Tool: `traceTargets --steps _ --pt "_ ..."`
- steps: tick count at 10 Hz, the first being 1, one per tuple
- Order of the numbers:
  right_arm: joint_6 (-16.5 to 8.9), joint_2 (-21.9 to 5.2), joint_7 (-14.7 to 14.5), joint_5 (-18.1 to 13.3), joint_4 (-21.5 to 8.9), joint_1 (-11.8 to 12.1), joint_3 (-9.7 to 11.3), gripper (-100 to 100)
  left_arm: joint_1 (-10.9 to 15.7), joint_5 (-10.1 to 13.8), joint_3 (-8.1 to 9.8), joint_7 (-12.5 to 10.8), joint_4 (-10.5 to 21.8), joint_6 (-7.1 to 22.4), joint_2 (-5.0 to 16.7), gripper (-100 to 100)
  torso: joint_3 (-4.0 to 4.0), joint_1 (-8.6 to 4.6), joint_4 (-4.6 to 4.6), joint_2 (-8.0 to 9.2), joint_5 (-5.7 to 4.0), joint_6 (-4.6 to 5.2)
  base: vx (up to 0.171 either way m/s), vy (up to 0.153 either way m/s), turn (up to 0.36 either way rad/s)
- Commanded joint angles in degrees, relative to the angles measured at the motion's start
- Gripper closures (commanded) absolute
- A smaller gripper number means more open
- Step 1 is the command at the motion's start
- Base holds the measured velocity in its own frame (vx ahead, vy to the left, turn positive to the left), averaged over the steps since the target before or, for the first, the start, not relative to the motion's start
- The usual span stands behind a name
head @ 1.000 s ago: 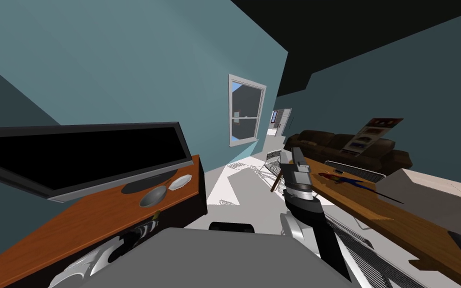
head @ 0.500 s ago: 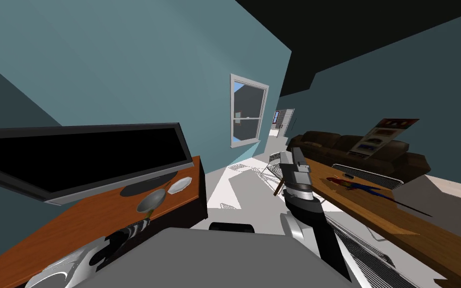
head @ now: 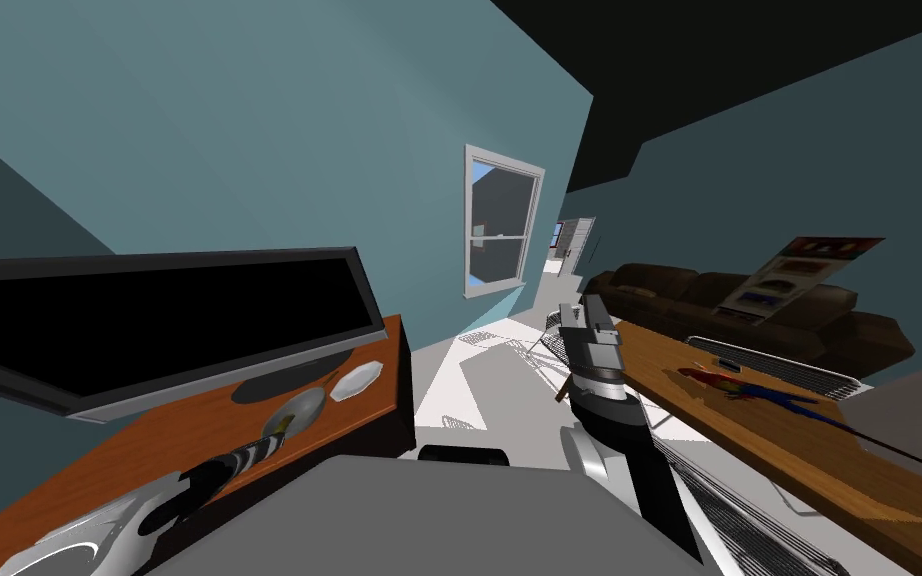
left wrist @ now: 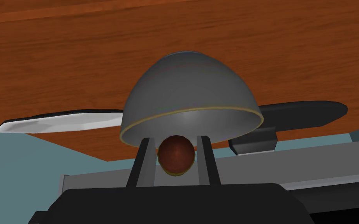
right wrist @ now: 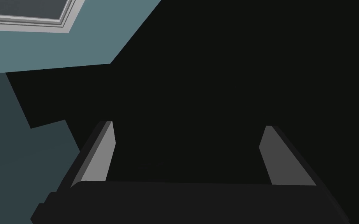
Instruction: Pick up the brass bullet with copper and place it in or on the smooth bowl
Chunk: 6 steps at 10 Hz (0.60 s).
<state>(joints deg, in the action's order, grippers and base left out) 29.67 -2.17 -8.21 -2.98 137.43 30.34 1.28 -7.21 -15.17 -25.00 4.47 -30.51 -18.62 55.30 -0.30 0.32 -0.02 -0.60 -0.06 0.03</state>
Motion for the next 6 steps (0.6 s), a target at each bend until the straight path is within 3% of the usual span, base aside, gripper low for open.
traceTargets --steps 1,2,4,6 --pt "0.0 0.0 0.0 0.0 0.0 0.0 0.0 0 0.41 1.42 -1.23 -1.26 0.97 -1.68 2.07 100 0.0 0.0 0.0 0.0 0.0 0.0 0.193 0.042 0.035" --pt "0.0 0.0 0.0 0.0 0.0 0.01 0.0 0 0.41 1.42 -1.23 -1.26 -0.31 -1.68 2.07 100 -0.07 0.0 -0.01 -0.15 0.0 0.03 0.144 0.031 0.019" --pt "0.0 0.0 0.0 0.0 0.0 -0.01 0.0 0 0.76 2.2 -2.04 -1.94 1.76 -2.78 3.25 100 0.1 -0.07 0.01 0.22 0.09 0.0 0.056 0.015 -0.008" --pt "0.0 0.0 0.0 0.0 0.0 -0.01 0.0 0 0.79 2.09 -1.95 -1.87 1.59 -2.41 3.05 100 0.17 -0.07 0.04 0.33 0.04 -0.03 0.042 0.013 0.014"
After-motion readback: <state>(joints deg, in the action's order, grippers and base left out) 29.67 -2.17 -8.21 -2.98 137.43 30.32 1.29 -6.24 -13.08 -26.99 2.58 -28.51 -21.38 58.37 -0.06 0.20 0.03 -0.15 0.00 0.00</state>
